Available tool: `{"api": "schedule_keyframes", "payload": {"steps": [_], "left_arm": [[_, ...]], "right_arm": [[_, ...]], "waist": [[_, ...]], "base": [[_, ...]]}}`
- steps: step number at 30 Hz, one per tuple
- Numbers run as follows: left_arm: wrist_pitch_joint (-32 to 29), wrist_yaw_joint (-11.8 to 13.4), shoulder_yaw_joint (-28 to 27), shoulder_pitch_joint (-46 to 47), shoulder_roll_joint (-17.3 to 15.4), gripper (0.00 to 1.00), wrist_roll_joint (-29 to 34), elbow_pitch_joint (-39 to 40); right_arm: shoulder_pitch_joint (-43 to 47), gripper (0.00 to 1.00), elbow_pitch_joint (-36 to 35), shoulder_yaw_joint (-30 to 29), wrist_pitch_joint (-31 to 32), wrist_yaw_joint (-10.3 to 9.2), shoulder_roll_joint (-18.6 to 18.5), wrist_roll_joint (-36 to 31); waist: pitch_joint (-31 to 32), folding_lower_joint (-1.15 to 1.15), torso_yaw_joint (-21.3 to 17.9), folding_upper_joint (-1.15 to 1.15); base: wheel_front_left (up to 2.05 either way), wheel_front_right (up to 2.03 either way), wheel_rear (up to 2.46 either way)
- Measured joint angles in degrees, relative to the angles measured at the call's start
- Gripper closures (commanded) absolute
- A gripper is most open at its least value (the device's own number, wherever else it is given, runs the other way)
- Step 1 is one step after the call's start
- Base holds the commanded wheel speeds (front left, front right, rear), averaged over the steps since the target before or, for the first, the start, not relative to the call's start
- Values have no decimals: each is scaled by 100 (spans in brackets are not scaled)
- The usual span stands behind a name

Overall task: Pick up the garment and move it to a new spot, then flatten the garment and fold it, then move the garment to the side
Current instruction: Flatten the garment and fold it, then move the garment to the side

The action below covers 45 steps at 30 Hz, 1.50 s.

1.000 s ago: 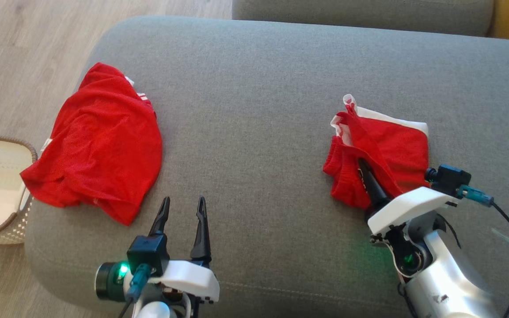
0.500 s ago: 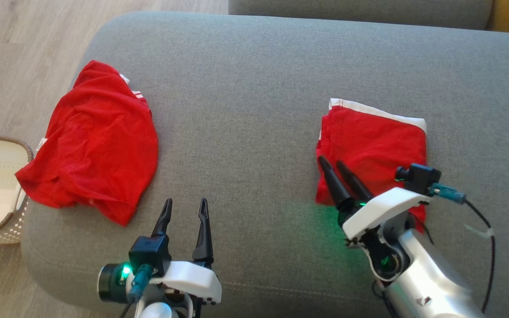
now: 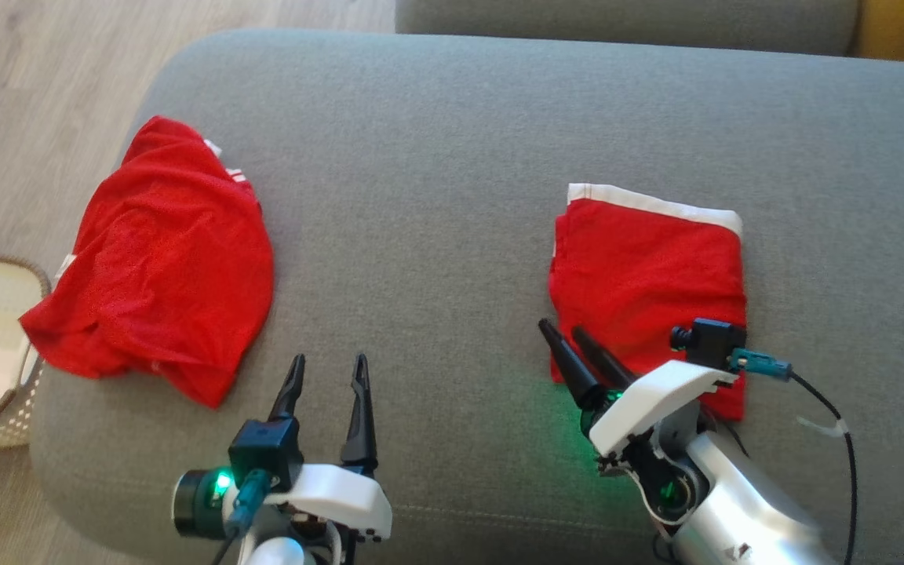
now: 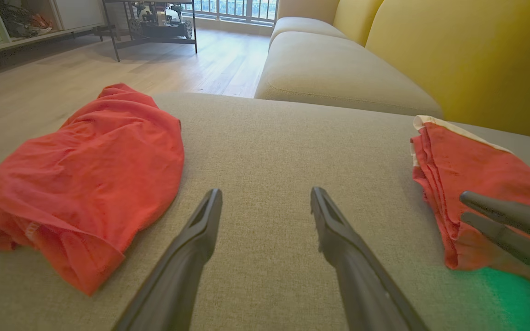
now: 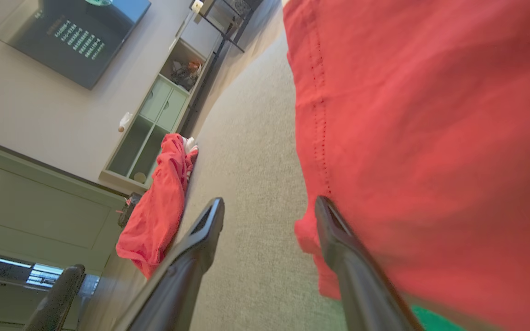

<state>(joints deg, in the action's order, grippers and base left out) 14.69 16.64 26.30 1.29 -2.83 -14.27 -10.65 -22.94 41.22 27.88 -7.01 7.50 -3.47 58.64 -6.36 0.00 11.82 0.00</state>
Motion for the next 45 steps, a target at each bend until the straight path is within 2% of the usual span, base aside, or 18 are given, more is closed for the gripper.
{"api": "schedule_keyframes", "payload": {"steps": [4, 8, 12, 16, 21, 25, 28, 36, 45], "left_arm": [[0, -1, -101, -5, 0, 0, 1, 0], [0, -3, -260, -14, 0, 0, 18, 87], [0, -2, -468, -14, 0, 0, 59, 315], [0, -5, -686, -14, 0, 0, 238, 478], [0, -54, -883, -14, 0, 0, 258, 549], [0, -62, -934, -15, 0, 0, 291, 603], [0, -157, -873, -22, -3, 0, 812, 541], [0, -154, -794, -286, -2, 0, 881, 327], [0, -141, -678, -284, -2, 0, 865, 287]], "right_arm": [[-4, 0, -268, -79, -124, 0, -76, 151], [-24, 0, -667, -324, -349, 0, -464, 73], [-25, 0, -1034, -606, -606, 0, -1120, -820], [21, 0, -1400, -1198, -721, 0, -1388, -1864], [437, 0, -1874, -1912, -737, 0, -1313, -3311], [986, 0, -2345, -2544, -738, 0, -940, -4125], [1311, 0, -2681, -2769, -738, 0, -681, -4634], [1788, 0, -2919, -2972, -740, 0, -326, -5120], [1805, 0, -2937, -3030, -744, 0, -220, -5212]], "waist": [[87, 0, -129, 0], [182, 0, -319, 0], [272, 0, -548, 0], [336, 0, -775, 0], [368, 0, -1009, 0], [376, 0, -1102, 0], [377, 0, -1135, 0], [346, 0, -1153, 0], [306, 0, -1085, 0]], "base": [[0, 0, 0], [0, 0, 0], [0, 0, 0], [0, 0, 0], [0, 0, 0], [0, 0, 0], [0, 0, 0], [0, 0, 0], [0, 0, 0]]}}
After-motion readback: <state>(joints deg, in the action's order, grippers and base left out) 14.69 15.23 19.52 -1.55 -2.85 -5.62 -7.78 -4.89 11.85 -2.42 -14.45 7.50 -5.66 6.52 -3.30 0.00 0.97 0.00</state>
